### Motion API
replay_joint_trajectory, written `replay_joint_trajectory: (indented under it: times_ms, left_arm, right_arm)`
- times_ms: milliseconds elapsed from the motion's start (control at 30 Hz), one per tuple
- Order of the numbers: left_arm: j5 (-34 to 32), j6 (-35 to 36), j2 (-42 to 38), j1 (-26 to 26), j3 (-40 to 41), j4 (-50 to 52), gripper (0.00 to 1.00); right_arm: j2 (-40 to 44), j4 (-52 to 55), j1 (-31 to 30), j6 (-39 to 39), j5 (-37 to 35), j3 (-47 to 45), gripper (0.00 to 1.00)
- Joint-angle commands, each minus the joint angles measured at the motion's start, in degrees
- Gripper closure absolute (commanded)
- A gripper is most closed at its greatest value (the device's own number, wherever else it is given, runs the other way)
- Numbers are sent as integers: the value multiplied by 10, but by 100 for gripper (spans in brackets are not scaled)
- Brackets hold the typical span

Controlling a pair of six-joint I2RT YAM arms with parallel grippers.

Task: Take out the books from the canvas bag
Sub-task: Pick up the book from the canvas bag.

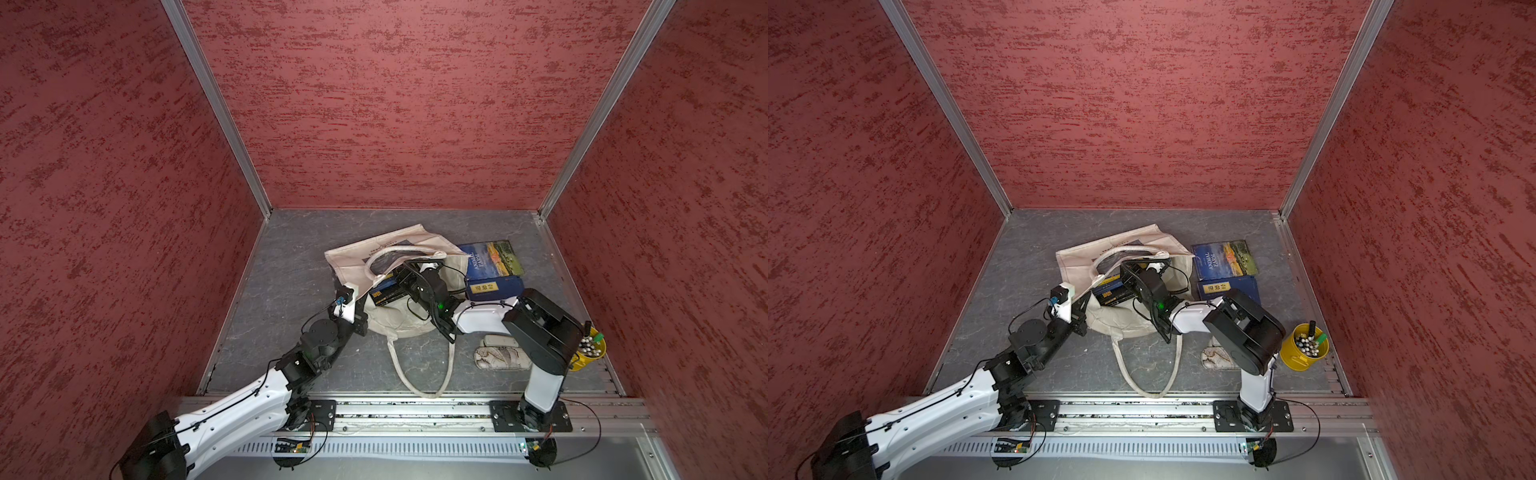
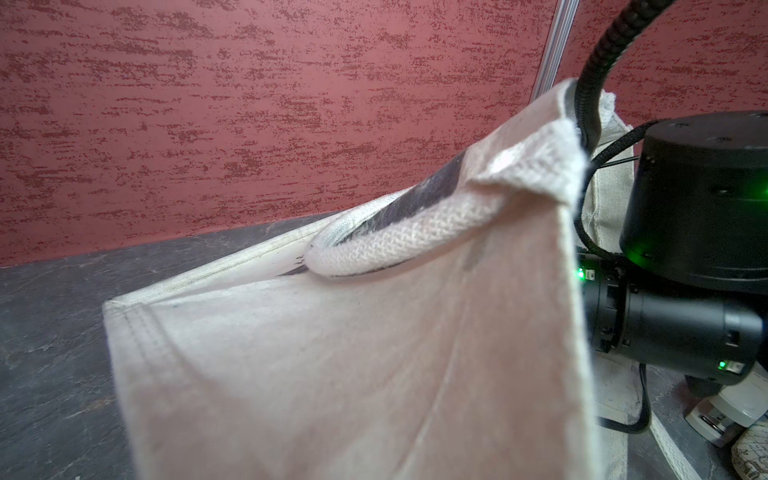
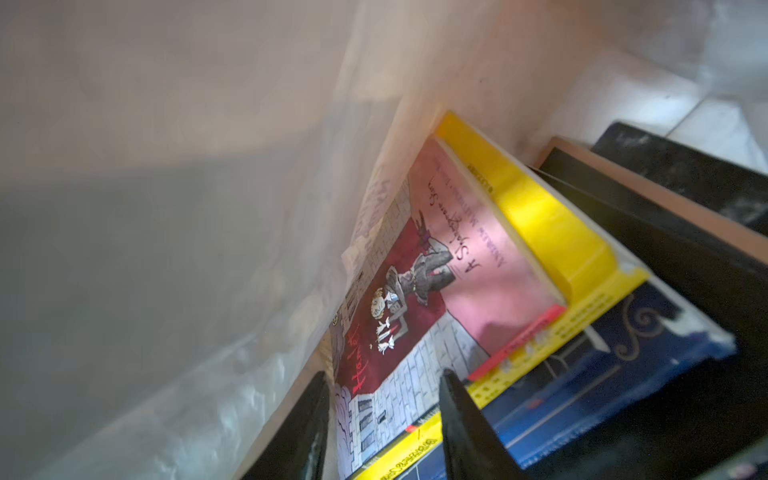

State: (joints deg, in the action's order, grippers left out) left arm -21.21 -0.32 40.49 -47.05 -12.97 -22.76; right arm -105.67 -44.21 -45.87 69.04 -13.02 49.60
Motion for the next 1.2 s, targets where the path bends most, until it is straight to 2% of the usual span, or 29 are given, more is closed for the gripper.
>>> replay_joint_trajectory:
  times_ms: [0,200,433,633,800,1033,1167]
  left_arm:
    - [16,9,-12,-6,-8,-71,100]
    - [19,9,-9,-7,-8,-73,100]
    - [20,9,-13,-7,-8,-71,100]
    - [20,10,-9,-8,-8,-71,100]
    - [21,11,-10,-7,-7,-72,100]
    - [22,12,-3,-7,-7,-76,100]
    - [21,14,-4,-7,-7,-76,100]
  right_arm:
    - [-18,-16,1,15,13,11,56]
    - [-41,-13,1,26,32,33,56]
    - [-54,15,1,37,10,46,60]
    - [-53,74,3,36,-4,76,58]
    - [-32,104,2,98,-1,52,56]
    - [-22,127,1,107,-24,40,57]
    - [12,127,2,75,-60,14,57]
